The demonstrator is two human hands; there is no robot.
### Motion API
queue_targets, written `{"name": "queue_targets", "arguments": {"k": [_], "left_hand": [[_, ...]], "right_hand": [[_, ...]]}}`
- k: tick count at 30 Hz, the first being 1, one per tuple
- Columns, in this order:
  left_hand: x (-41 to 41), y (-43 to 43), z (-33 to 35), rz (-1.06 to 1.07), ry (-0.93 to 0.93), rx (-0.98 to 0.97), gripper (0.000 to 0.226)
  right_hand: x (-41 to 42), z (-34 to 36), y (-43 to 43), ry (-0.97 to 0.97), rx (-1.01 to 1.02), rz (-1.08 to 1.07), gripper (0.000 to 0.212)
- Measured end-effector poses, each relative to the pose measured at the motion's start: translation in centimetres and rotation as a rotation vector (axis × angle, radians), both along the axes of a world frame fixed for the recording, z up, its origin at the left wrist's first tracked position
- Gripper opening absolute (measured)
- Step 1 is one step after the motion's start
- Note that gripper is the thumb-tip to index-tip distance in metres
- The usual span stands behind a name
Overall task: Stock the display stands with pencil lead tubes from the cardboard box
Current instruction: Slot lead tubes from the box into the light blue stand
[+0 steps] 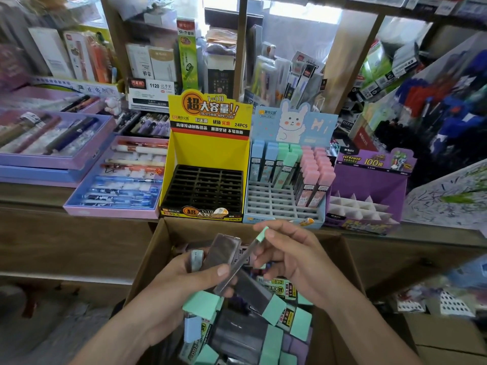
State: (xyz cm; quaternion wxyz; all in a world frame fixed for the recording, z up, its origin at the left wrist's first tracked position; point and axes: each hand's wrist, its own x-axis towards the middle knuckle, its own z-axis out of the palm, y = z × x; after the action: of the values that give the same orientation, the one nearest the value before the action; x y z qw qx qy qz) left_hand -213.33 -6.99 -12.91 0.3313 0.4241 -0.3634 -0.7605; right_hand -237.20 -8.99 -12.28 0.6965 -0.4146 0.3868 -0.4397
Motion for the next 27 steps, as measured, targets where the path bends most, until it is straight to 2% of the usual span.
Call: {"name": "queue_targets", "arguments": {"k": [3, 6, 10, 16, 21, 24, 27], "left_hand": [[-0.2, 0.1, 0.3, -0.010, -0.012, -0.027, 0.024], [-0.4, 0.2, 0.5, -0.003, -0.038, -0.061, 0.016], [-0.5, 0.1, 0.4, 0.063, -0.067, -0.064, 0.017], [-0.6, -0.1, 0.1, 0.172, -0.010, 0.039, 0.032], [-0.4, -0.3, -0.1, 0.184, -0.008, 0.062, 0.041], [-0.5, -0.3, -0.2, 0.178, -0.012, 0.054, 0.044], [-0.6, -0.3, -0.2, 0.182, -0.022, 0.048, 0.047]], "right_hand": [[0.2, -0.1, 0.1, 0.026, -0.011, -0.008, 0.024], [0.4, -0.3, 0.0, 0.061, -0.027, -0.054, 0.026], [0.3, -0.5, -0.2, 0.043, -0.011, -0.147, 0.034], [-0.7, 0.5, -0.6, 0.067, -0.078, -0.307, 0.023], [-2.7, 3.9, -1.3, 0.349, -0.349, -0.409, 0.010], [-4.1, 6.1, -2.5, 0.580, -0.537, -0.493, 0.015], [-5.1, 8.0, -4.0, 0.782, -0.640, -0.574, 0.013]]}}
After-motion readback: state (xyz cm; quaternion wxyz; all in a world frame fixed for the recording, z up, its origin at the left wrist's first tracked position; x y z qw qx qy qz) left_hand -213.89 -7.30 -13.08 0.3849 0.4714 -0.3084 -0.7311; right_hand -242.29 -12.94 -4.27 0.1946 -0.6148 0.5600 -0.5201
